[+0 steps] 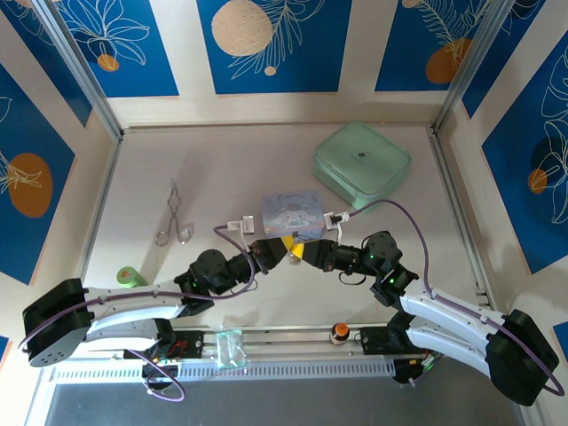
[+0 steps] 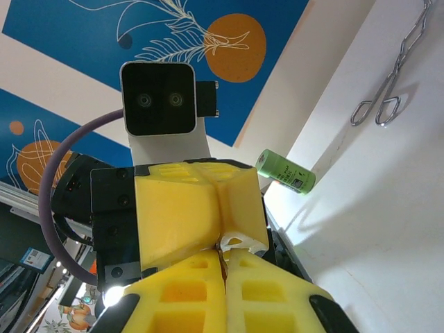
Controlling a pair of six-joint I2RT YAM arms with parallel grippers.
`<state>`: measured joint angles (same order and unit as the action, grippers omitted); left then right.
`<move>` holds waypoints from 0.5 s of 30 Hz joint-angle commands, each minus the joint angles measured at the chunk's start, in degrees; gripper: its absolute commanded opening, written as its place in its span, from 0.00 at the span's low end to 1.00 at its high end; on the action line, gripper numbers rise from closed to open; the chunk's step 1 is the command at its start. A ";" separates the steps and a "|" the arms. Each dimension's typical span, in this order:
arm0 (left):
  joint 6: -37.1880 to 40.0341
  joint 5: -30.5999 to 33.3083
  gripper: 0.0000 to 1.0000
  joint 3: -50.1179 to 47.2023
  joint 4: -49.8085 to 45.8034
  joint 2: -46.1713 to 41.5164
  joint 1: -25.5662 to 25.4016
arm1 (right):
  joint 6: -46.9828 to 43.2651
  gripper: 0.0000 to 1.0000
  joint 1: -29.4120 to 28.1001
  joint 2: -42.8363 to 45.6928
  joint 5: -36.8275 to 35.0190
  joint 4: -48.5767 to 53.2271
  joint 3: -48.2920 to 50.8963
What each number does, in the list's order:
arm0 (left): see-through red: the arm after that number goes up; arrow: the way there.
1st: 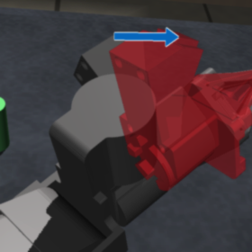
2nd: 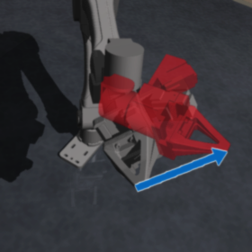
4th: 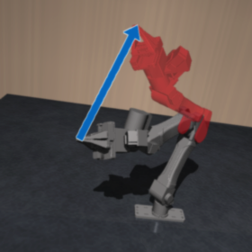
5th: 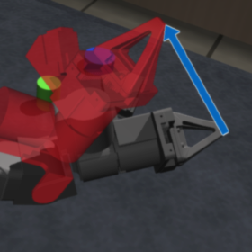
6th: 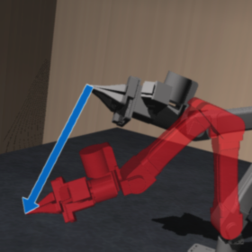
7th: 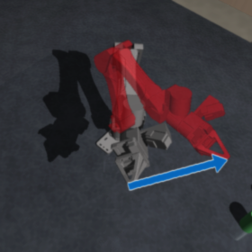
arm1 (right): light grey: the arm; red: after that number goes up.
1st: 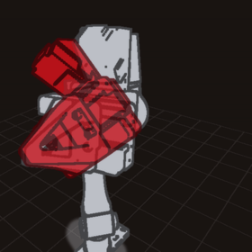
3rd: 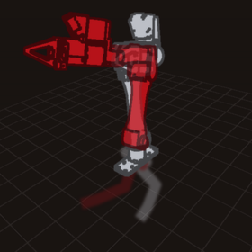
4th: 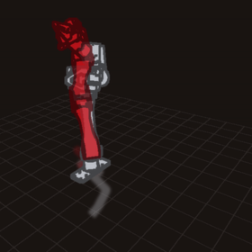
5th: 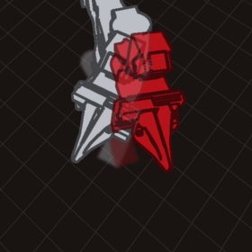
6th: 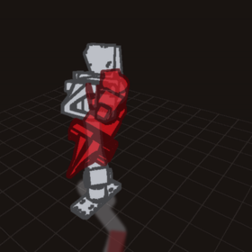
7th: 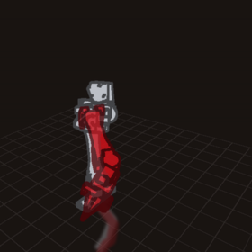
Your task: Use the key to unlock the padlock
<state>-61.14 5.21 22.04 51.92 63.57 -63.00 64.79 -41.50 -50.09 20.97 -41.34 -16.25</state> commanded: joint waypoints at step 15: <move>3.18 8.71 0.80 2.30 -26.13 -7.19 0.16 | -4.94 0.00 2.22 8.39 -1.76 22.45 -1.01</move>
<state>-60.71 9.76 21.32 41.25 59.24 -63.00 62.30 -40.69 -43.40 19.92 -28.67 -16.27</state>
